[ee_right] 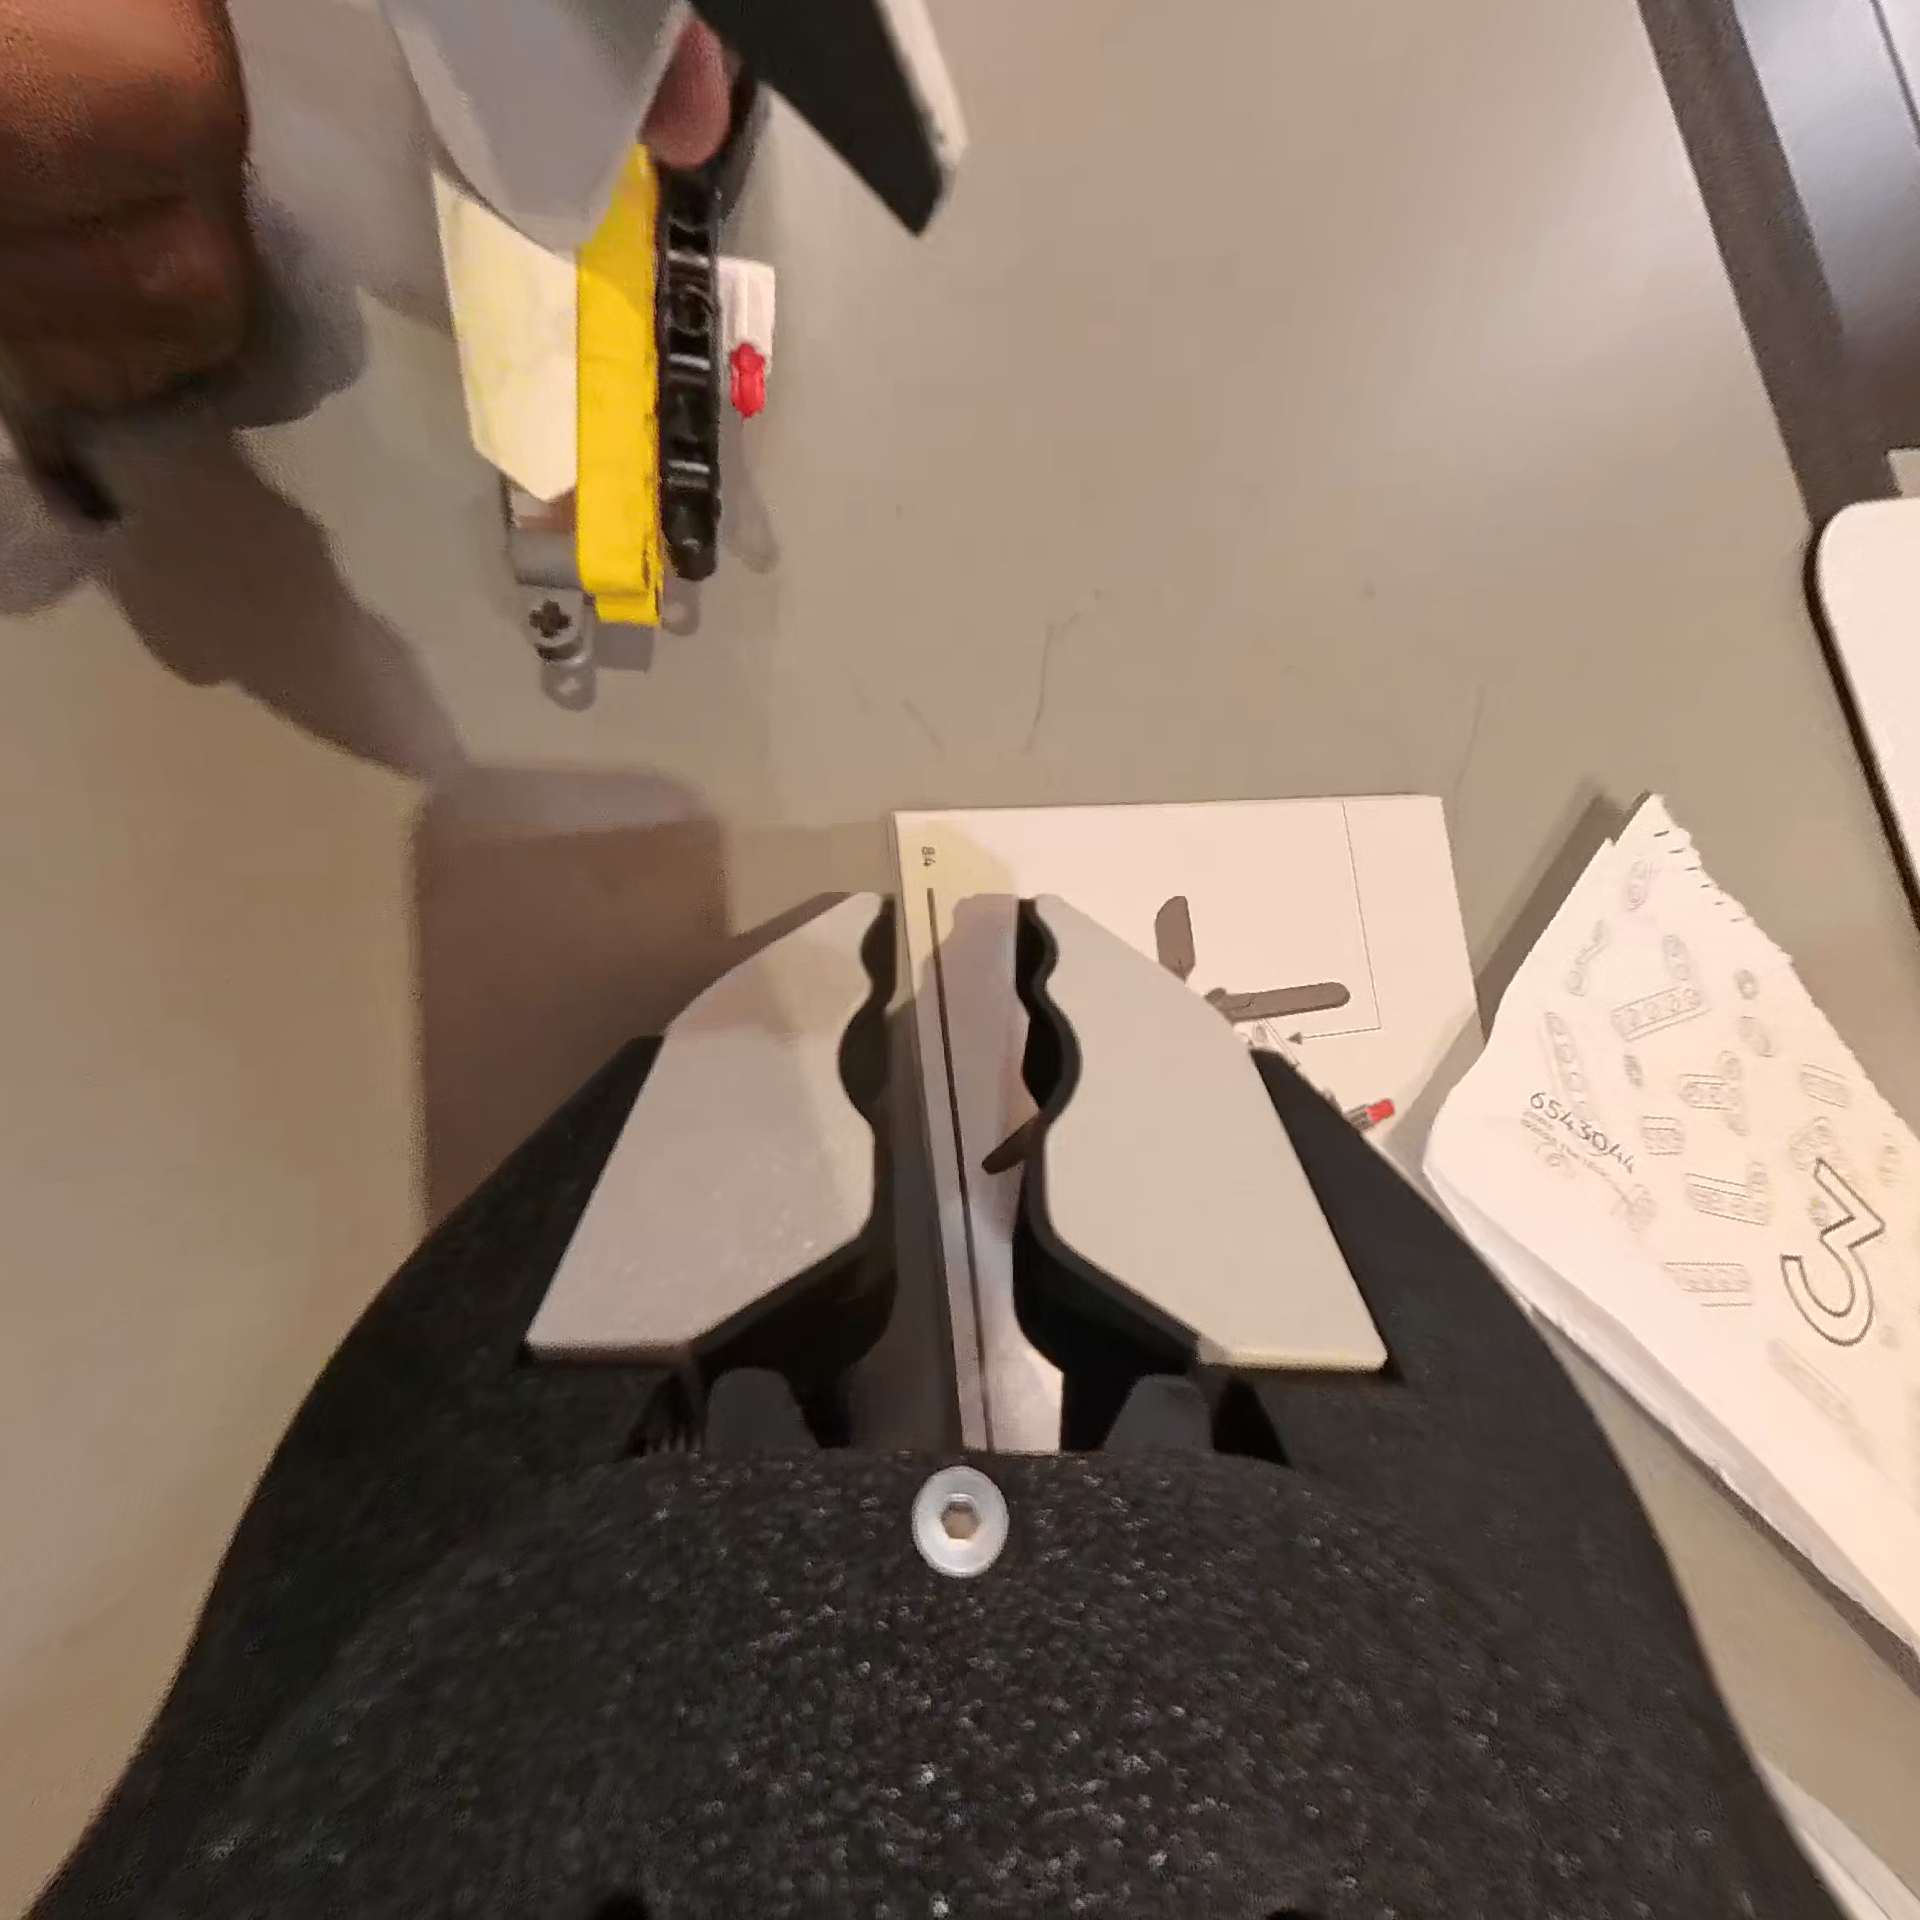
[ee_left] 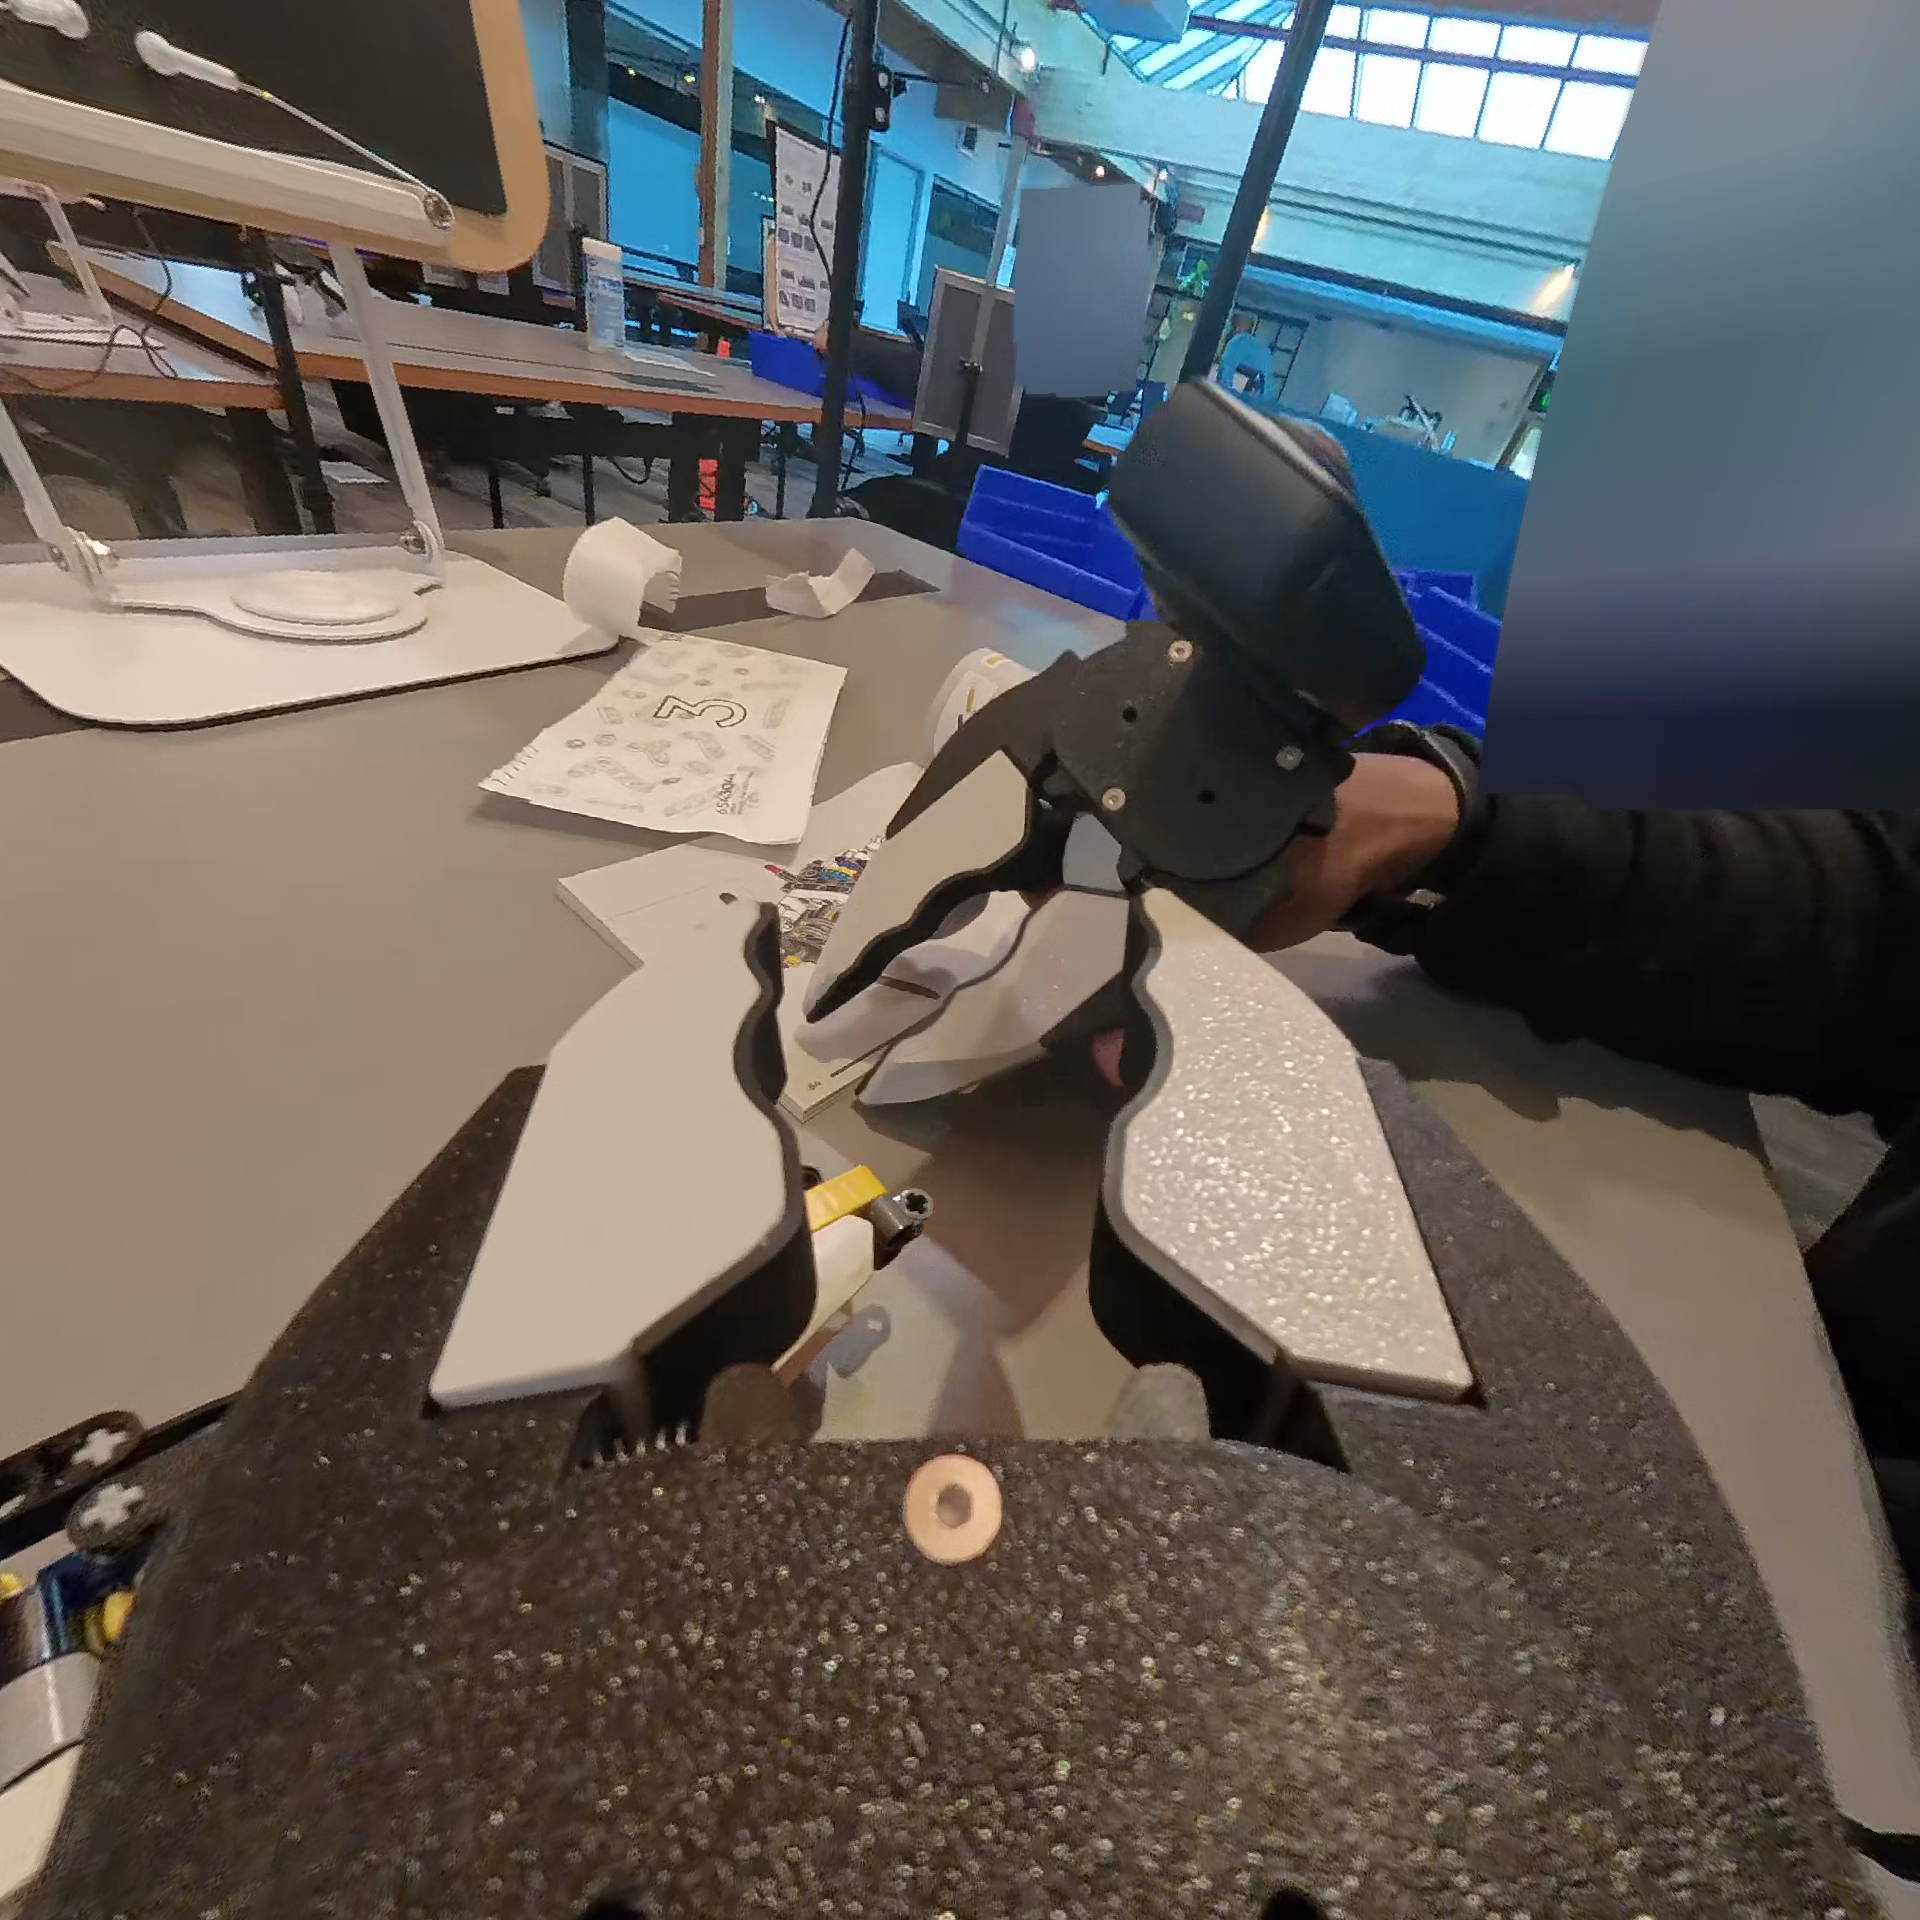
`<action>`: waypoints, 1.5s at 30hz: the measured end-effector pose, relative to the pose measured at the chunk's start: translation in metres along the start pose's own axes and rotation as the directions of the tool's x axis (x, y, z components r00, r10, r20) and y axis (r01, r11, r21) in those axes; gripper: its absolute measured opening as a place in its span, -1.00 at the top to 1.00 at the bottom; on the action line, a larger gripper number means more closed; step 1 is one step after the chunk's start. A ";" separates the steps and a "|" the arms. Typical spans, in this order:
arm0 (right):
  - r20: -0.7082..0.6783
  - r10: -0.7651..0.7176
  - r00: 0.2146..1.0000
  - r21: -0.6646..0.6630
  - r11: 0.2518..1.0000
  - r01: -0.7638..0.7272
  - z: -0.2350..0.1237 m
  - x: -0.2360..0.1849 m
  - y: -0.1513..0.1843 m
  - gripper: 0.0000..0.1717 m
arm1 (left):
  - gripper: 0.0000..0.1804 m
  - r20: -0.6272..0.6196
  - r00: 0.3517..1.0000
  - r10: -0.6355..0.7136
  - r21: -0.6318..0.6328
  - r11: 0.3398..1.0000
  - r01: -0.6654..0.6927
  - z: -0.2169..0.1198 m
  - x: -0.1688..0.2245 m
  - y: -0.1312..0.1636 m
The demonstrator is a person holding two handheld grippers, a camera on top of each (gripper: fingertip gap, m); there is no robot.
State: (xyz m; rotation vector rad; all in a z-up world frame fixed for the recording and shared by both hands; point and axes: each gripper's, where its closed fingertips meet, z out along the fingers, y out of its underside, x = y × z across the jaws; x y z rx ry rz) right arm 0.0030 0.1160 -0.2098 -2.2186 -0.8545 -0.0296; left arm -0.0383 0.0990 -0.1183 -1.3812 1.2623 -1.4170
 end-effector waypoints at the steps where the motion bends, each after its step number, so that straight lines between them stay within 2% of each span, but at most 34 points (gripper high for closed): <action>1: 0.004 0.010 1.000 -0.004 1.000 -0.010 0.000 0.001 0.001 0.78 | 0.28 0.002 1.000 0.010 -0.003 1.000 -0.010 0.001 0.001 0.000; 4: 0.035 0.021 0.999 -0.017 1.000 -0.021 0.000 -0.003 0.003 0.93 | 0.29 -0.001 1.000 0.013 -0.014 1.000 -0.013 0.003 0.002 0.002; 11: 0.046 0.031 0.998 -0.014 0.999 -0.031 -0.003 -0.005 0.005 1.00 | 0.30 -0.001 1.000 0.017 -0.031 0.999 -0.017 0.005 0.002 0.004; 23: 0.017 0.076 0.997 0.012 0.997 -0.076 -0.011 0.000 -0.001 1.00 | 0.30 0.007 1.000 0.021 -0.057 0.998 -0.020 0.005 0.002 0.008; 34: -0.061 0.183 0.981 0.037 0.983 -0.181 -0.027 0.012 0.000 1.00 | 0.32 0.053 0.994 0.096 -0.111 0.990 -0.090 0.011 0.005 0.014; 37: -0.078 0.225 0.971 0.049 0.974 -0.222 -0.031 0.017 0.002 1.00 | 0.37 0.101 0.990 0.098 -0.171 0.982 -0.080 0.016 0.001 0.020; 39: -0.079 0.253 0.964 0.056 0.967 -0.249 -0.033 0.020 0.004 1.00 | 0.44 0.167 0.978 0.123 -0.263 0.962 -0.076 0.020 -0.008 0.031; 41: -0.075 0.249 0.966 0.055 0.968 -0.245 -0.034 0.019 0.005 1.00 | 0.43 0.175 0.973 0.147 -0.356 0.931 -0.077 0.024 -0.009 0.042; 45: -0.093 0.153 0.984 0.037 0.988 -0.150 -0.030 0.015 0.001 0.96 | 0.43 0.165 0.975 0.149 -0.331 0.940 -0.087 0.024 -0.003 0.040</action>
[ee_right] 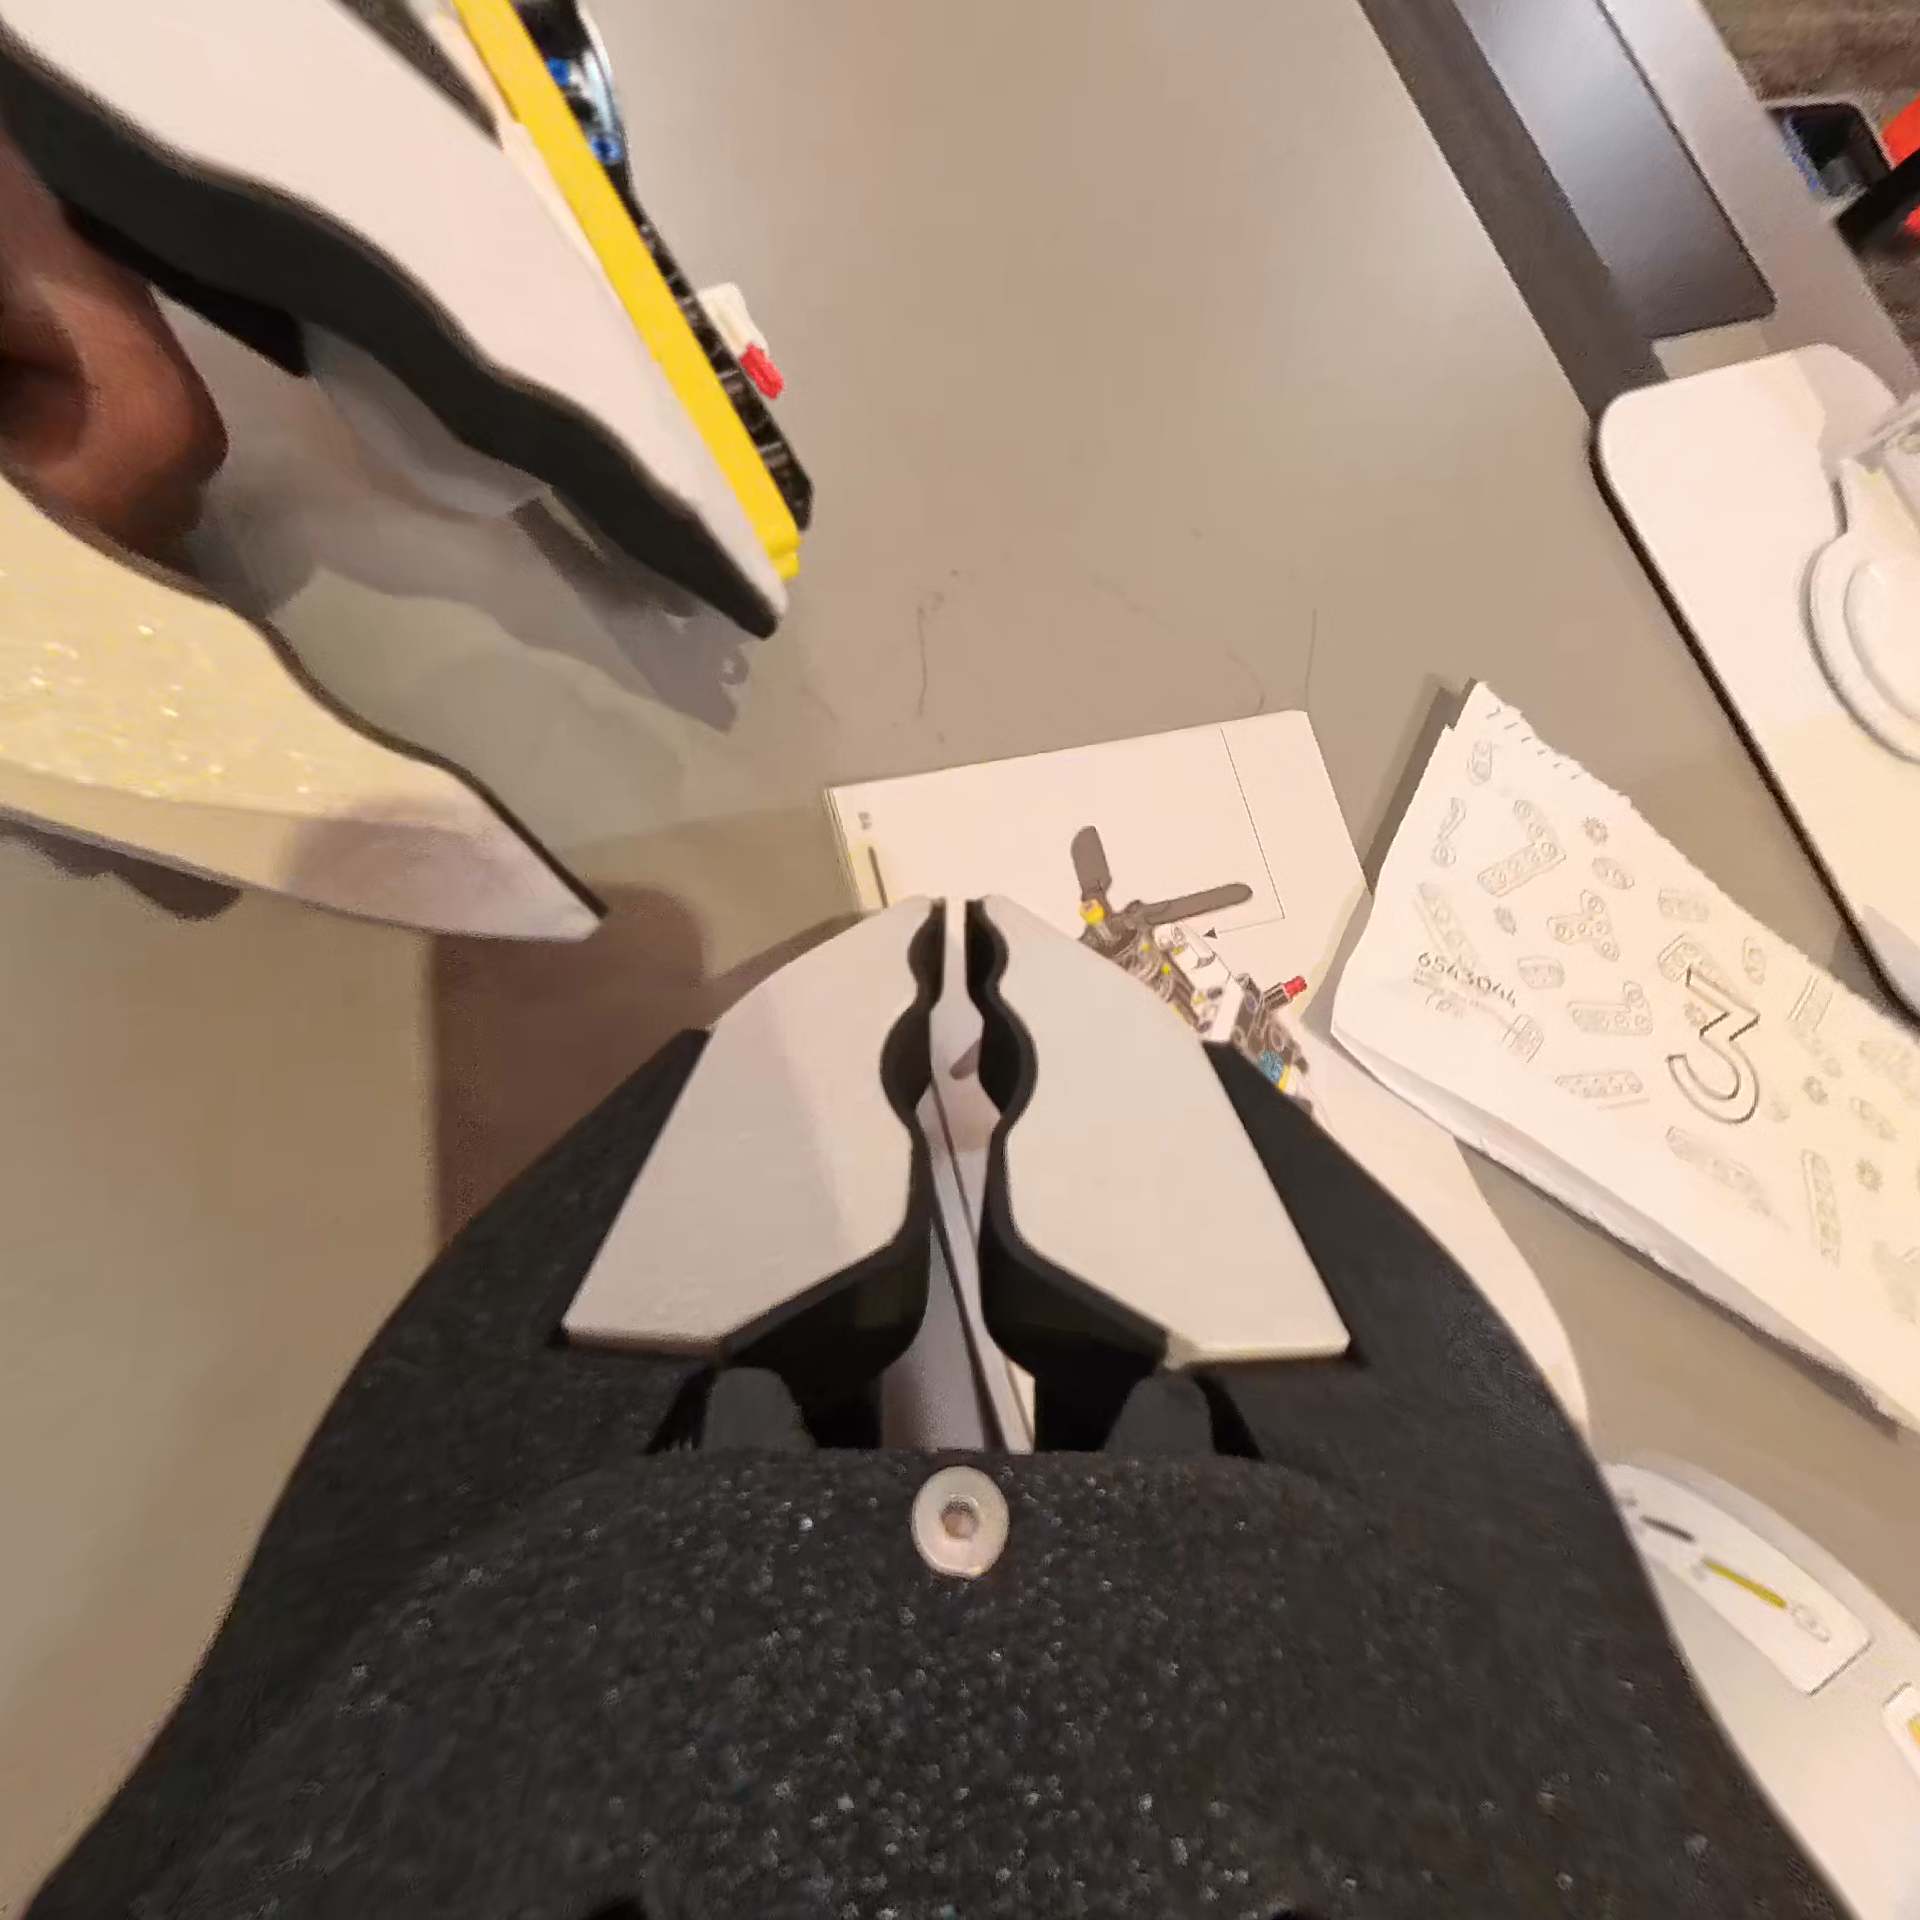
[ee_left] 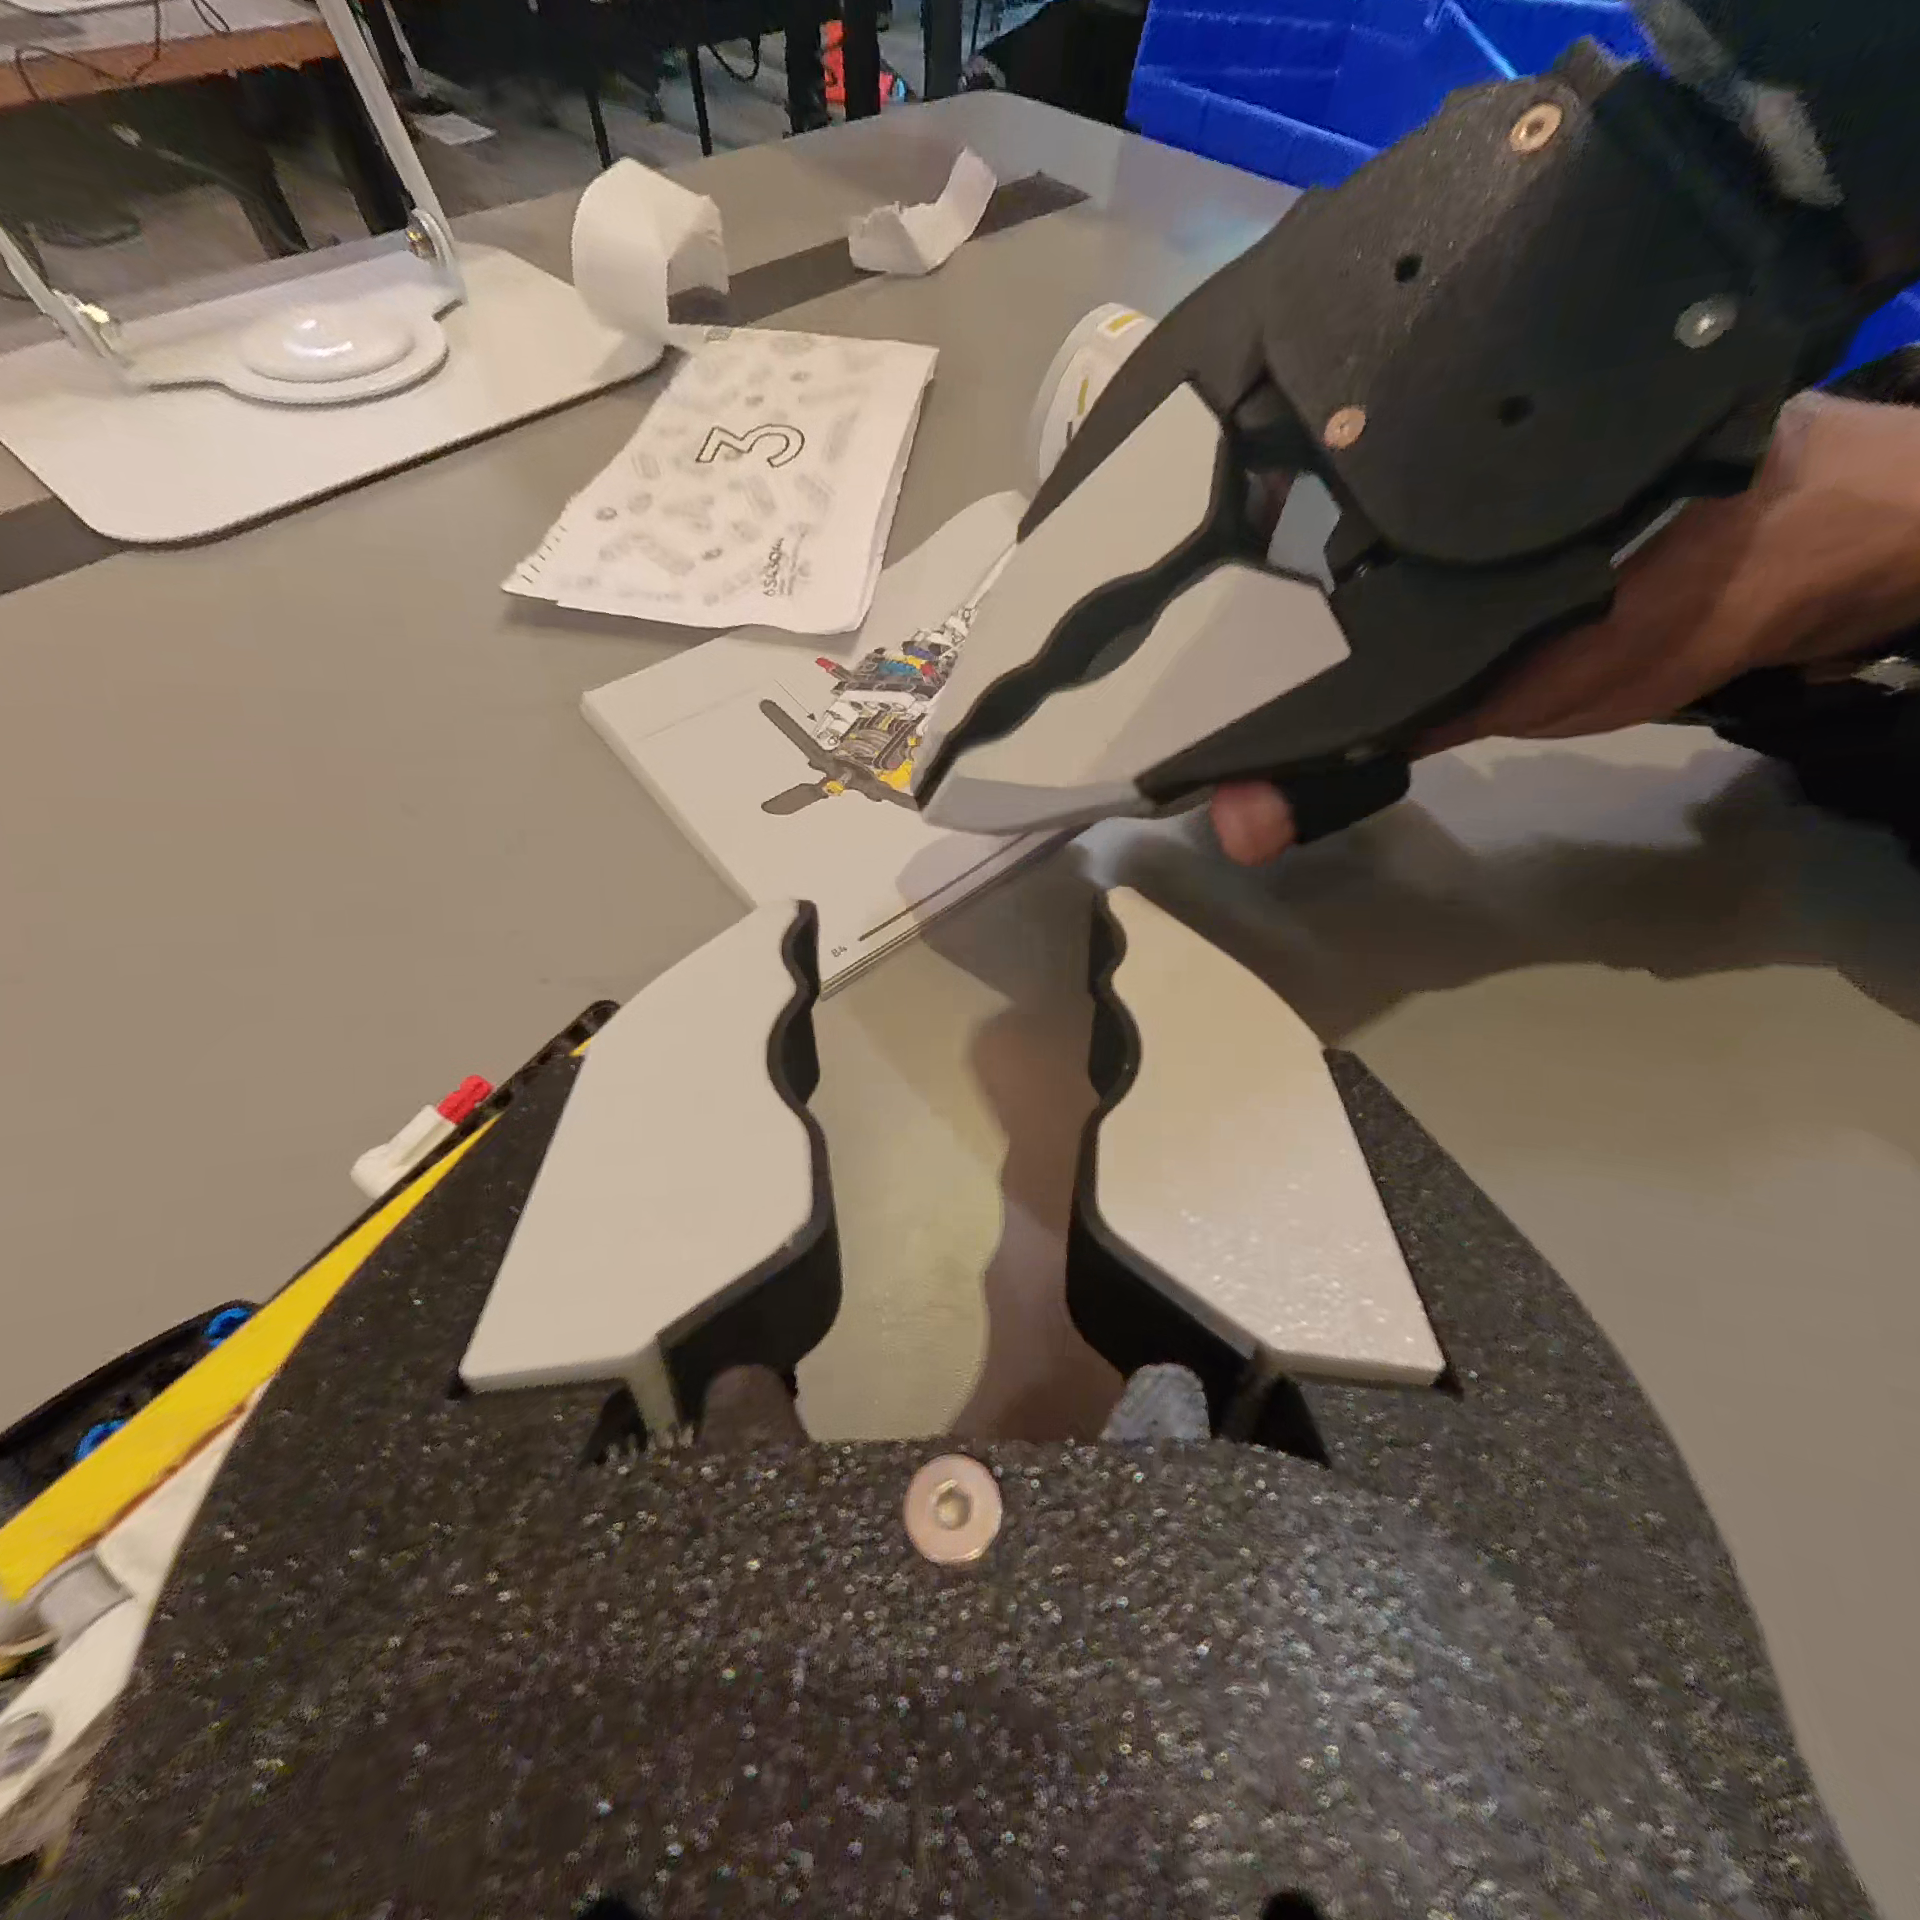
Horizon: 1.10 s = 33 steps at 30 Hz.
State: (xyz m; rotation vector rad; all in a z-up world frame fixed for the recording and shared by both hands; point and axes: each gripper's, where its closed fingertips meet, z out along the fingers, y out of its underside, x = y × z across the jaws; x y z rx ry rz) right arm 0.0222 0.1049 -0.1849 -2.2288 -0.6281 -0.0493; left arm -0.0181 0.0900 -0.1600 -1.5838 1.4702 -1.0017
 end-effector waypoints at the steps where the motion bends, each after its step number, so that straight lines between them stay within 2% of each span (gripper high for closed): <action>1: -0.003 -0.030 1.000 -0.007 1.000 0.030 0.002 -0.002 -0.001 0.92 | 0.43 0.009 1.000 0.003 0.007 1.000 -0.003 -0.001 -0.001 -0.001; 4: 0.019 -0.104 0.994 -0.027 0.994 0.104 0.009 -0.012 -0.004 0.72 | 0.43 0.017 1.000 -0.001 0.045 0.999 0.000 -0.006 -0.003 -0.006; 11: 0.106 -0.140 0.984 -0.075 0.986 0.148 0.029 -0.017 0.000 0.71 | 0.44 0.014 1.000 -0.005 0.098 0.995 0.004 -0.013 -0.005 -0.008; 18: 0.152 -0.113 0.982 -0.114 0.985 0.131 0.028 -0.021 0.007 0.94 | 0.44 -0.007 0.999 -0.039 0.089 0.995 0.040 -0.013 -0.009 -0.004; 33: 0.163 -0.039 0.986 -0.110 0.992 0.057 0.024 -0.021 0.010 1.00 | 0.44 -0.024 0.999 -0.024 0.033 0.999 0.025 -0.007 -0.004 0.004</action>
